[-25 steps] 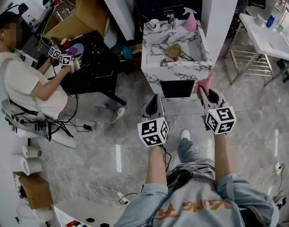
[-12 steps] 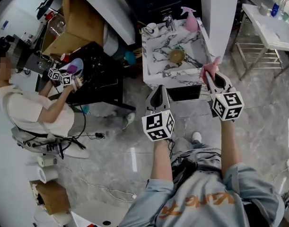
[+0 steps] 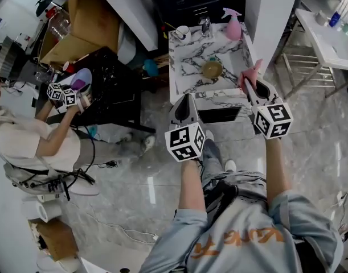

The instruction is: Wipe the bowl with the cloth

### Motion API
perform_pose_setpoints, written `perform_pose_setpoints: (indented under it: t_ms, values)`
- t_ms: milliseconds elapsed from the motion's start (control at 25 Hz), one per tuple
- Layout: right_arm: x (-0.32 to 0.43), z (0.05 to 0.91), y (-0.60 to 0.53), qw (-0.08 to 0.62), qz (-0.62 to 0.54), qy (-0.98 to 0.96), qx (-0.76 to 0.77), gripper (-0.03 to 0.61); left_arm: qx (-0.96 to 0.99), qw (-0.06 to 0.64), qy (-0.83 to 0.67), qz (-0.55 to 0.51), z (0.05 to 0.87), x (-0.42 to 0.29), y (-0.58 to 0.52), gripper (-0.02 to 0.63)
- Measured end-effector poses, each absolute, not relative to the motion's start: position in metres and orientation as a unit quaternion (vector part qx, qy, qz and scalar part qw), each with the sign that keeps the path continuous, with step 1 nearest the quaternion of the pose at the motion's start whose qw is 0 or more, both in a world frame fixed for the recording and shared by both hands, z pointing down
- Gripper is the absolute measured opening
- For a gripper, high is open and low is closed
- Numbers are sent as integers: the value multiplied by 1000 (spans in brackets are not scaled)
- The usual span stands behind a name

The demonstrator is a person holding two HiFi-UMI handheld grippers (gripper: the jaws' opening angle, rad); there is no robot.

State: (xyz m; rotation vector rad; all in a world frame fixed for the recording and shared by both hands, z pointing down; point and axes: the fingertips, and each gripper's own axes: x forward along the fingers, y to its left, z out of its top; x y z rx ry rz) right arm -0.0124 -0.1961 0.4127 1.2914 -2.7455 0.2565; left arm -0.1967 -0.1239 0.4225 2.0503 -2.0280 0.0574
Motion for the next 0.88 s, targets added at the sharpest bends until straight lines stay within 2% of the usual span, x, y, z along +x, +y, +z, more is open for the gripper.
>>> perform_pose_setpoints:
  t_ms: [880]
  values:
    - [-1, 487, -290, 90, 151, -861, 478, 49, 738, 184, -641, 102, 488, -193, -265, 23]
